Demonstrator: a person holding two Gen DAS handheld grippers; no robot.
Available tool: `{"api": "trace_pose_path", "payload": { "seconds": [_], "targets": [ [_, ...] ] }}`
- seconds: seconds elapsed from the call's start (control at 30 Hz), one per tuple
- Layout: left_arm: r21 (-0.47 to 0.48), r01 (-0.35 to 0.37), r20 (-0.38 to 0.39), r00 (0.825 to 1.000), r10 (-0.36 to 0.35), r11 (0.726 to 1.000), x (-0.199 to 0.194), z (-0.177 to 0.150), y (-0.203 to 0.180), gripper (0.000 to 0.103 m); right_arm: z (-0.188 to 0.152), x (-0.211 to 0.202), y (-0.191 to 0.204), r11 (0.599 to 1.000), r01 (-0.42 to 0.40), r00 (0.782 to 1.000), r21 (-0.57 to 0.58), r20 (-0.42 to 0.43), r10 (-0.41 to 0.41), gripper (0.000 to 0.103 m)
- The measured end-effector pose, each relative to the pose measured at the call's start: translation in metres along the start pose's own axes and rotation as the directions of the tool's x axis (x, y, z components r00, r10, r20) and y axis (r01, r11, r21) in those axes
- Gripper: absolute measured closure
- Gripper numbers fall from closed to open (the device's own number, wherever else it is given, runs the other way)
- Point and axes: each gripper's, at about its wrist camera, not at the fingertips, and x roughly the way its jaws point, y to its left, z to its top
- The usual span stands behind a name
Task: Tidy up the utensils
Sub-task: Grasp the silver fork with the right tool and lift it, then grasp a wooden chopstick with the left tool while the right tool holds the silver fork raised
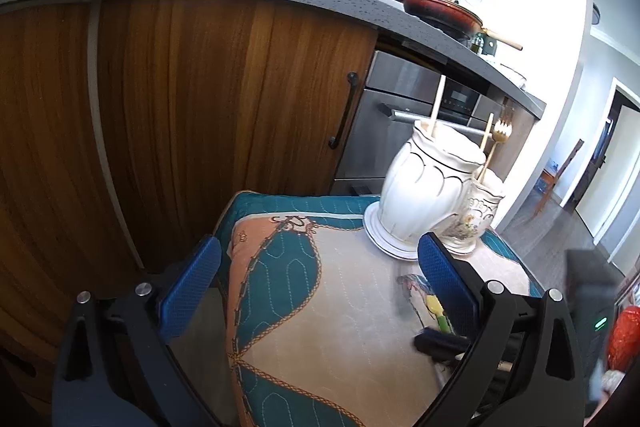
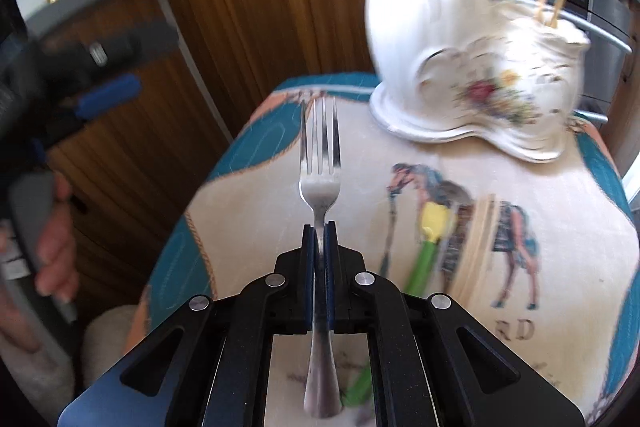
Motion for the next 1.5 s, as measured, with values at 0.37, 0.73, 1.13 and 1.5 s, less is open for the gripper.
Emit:
{"api": "trace_pose_path", "payload": {
  "seconds": [0.37,0.73,1.13,1.5],
  "targets": [
    [0.115,0.082,-0.117,0.991,-0.068,0.990,0.021,-0.021,-0.049,0.006,-0.012,-0.081,-0.057,0.992,-0.009,0.988,0.127,0.152,-0.010,0.097],
    [0.182,0.228,-0.296,0.940,-0.168,0.956,0.051,-0.058,-0.126,0.019,-0.017,-0.116,-0.102,0.981,0.005,0.963,0.196,0.263,-0.057,0.097],
    [0.241,0.300,-0.489,0.859,-0.152,0.923,0.078,-0.093,-0.189,0.082,-0.036,-0.132,-0.144,0.967,0.046,0.949,0.251,0.291,-0.121,0.097],
    [0.286,0.203,-0.481,0.875,-0.042,0.936,0.112,-0.096,-0.199,0.091,-0.037,-0.134,-0.143,0.969,0.018,0.945,0.246,0.313,-0.097,0.097]
  ]
}}
